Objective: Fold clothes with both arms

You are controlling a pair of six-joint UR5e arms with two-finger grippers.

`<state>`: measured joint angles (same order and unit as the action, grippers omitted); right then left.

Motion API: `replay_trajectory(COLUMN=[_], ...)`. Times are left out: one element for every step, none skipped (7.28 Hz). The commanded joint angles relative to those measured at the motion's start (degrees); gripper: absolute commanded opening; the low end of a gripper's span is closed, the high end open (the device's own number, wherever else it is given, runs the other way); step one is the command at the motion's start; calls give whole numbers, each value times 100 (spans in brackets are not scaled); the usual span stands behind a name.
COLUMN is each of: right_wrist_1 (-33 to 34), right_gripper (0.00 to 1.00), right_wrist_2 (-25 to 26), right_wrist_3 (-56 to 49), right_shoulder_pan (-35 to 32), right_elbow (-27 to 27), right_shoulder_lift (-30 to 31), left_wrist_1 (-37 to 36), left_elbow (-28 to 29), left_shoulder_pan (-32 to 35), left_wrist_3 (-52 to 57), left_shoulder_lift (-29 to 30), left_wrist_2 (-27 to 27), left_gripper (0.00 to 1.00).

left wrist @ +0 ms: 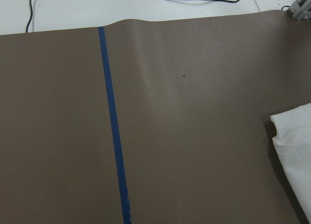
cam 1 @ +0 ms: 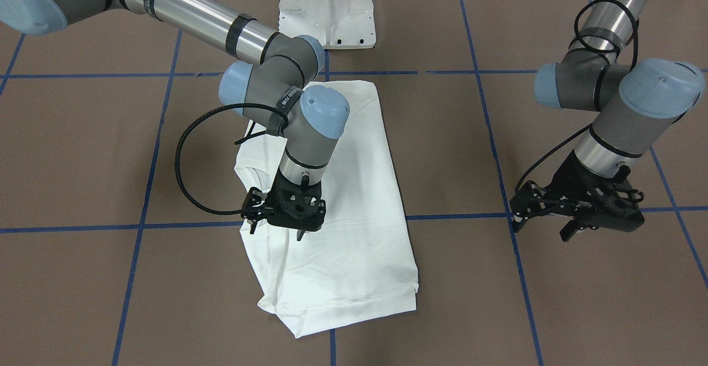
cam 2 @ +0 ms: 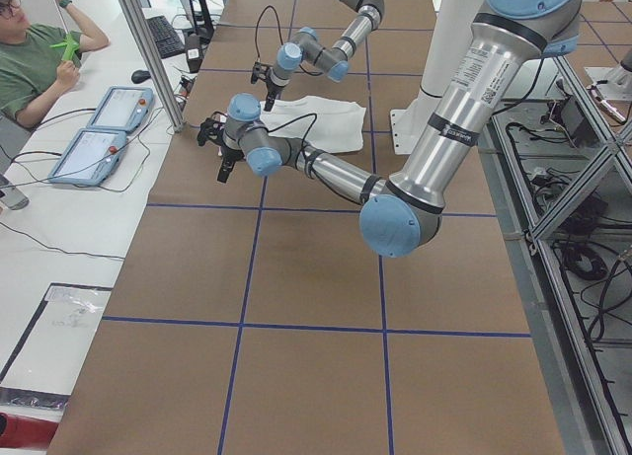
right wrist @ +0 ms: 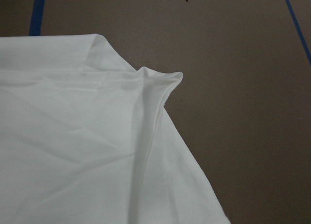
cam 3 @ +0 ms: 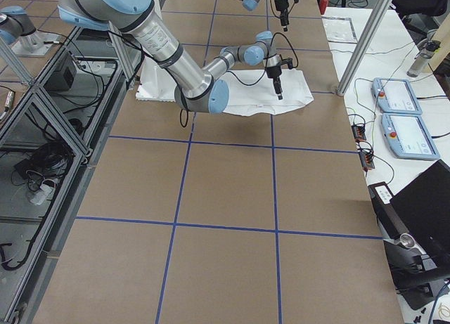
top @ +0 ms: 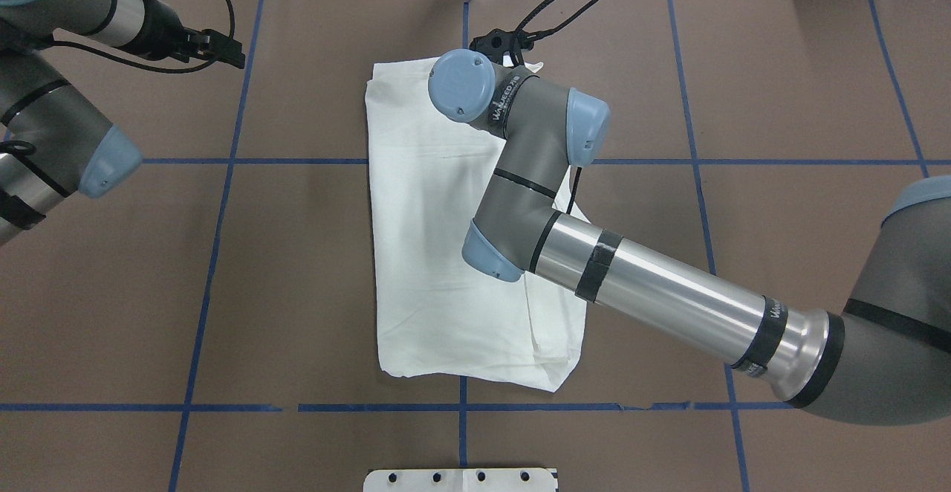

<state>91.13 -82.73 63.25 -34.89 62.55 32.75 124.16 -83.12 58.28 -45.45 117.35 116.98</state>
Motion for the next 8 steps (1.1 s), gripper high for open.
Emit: replay_trajectory(right_wrist_1=[36, 2, -16, -60, -391, -647, -632, -588], right_gripper=[100, 100, 100, 100, 100, 100, 100, 100], right_wrist_2=[12, 12, 20, 29, 29, 38, 38, 21], right_wrist_3=[-191, -69, 115, 160, 370, 433, 416, 311], right_shoulder_pan=[-71, -71, -71, -71, -44, -1, 0, 0], right_elbow=[-269, -270, -304, -348, -514, -742, -744, -744], right_shoulder_lift=[-40, -58, -75, -110, -119, -111, -119, -172], left_wrist_1=[3, 3, 3, 12, 21, 21, 38, 47], left_elbow=[-3, 6, -3, 6, 6, 15, 24, 24], left_shoulder_pan=[-1, -1, -1, -1, -10, -10, -10, -10], left_wrist_3=[1, 1, 1, 1, 1, 1, 1, 1], left_shoulder_lift=[-2, -2, -2, -19, -20, -20, -20, -20], left_wrist_2=[0, 0, 0, 0, 0, 0, 0, 0], left_gripper=[100, 100, 100, 100, 100, 100, 100, 100])
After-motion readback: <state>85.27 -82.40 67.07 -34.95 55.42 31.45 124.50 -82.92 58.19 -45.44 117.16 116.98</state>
